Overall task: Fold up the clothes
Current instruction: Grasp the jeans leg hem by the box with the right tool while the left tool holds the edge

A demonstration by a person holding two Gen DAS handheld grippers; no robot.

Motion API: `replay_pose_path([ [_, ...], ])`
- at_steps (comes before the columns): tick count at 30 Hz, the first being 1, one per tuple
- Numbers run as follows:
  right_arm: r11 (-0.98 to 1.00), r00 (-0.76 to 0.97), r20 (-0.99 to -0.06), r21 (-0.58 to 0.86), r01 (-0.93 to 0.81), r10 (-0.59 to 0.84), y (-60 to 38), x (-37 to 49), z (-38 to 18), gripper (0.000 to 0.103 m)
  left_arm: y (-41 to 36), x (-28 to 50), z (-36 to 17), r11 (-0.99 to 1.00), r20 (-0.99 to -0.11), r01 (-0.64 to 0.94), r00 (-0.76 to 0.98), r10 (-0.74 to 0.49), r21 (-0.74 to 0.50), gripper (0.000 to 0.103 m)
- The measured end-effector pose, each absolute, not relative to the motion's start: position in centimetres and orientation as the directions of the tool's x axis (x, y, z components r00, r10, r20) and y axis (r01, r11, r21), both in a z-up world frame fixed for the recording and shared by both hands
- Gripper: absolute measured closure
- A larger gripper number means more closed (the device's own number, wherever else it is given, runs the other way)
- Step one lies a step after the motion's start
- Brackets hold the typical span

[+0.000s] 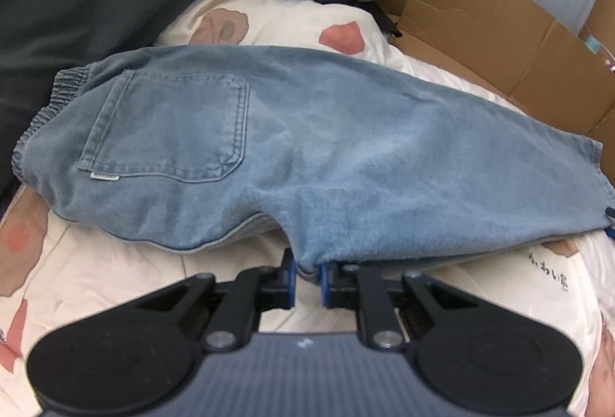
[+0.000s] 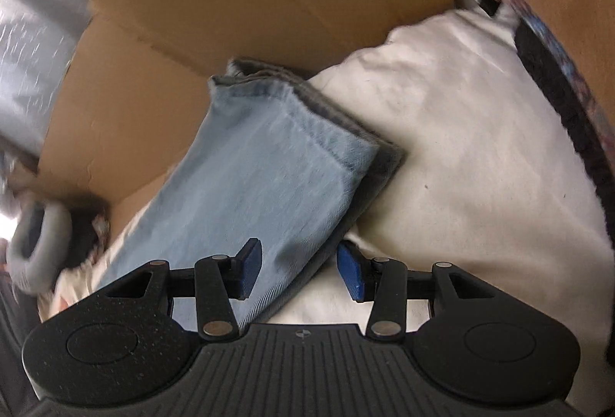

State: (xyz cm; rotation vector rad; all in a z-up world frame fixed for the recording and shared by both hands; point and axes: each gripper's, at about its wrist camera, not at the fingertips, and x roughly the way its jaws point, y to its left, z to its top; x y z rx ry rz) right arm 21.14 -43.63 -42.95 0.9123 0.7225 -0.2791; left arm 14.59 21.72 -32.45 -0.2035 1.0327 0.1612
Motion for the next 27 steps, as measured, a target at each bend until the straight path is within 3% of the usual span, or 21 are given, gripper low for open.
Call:
replay_pose_path([
  [4, 0.529, 0.765, -0.642, 0.667, 0.525, 0.051, -44.5, 21.0, -43.8, 0.058, 21.3, 15.0, -32.8, 0.974, -0.872, -0.218, 0.487, 0.049, -0.066, 0.09],
  [8, 0.487, 0.779, -0.627, 0.681, 0.547, 0.002, -45.2, 20.6, -44.2, 0.07, 20.8, 14.9, -33.4, 0.978, -0.874, -0.207, 0.481, 0.066, -0.04, 0.09],
  [22, 0.479, 0.81, -0.587, 0.707, 0.52, -0.013, -46.5, 22.5, -44.8, 0.071, 19.9, 14.6, -35.4, 0.975, -0.868, -0.223, 0.486, 0.102, -0.01, 0.09],
  [24, 0.483, 0.802, -0.598, 0.697, 0.53, -0.018, -46.4, 22.7, -44.5, 0.074, 19.9, 14.6, -35.0, 0.975, -0.866, -0.221, 0.49, 0.104, -0.008, 0.09],
  [27, 0.472, 0.802, -0.597, 0.7, 0.536, -0.026, -46.2, 22.7, -43.7, 0.087, 19.9, 14.7, -34.6, 0.976, -0.863, -0.218, 0.493, 0.106, -0.005, 0.09],
])
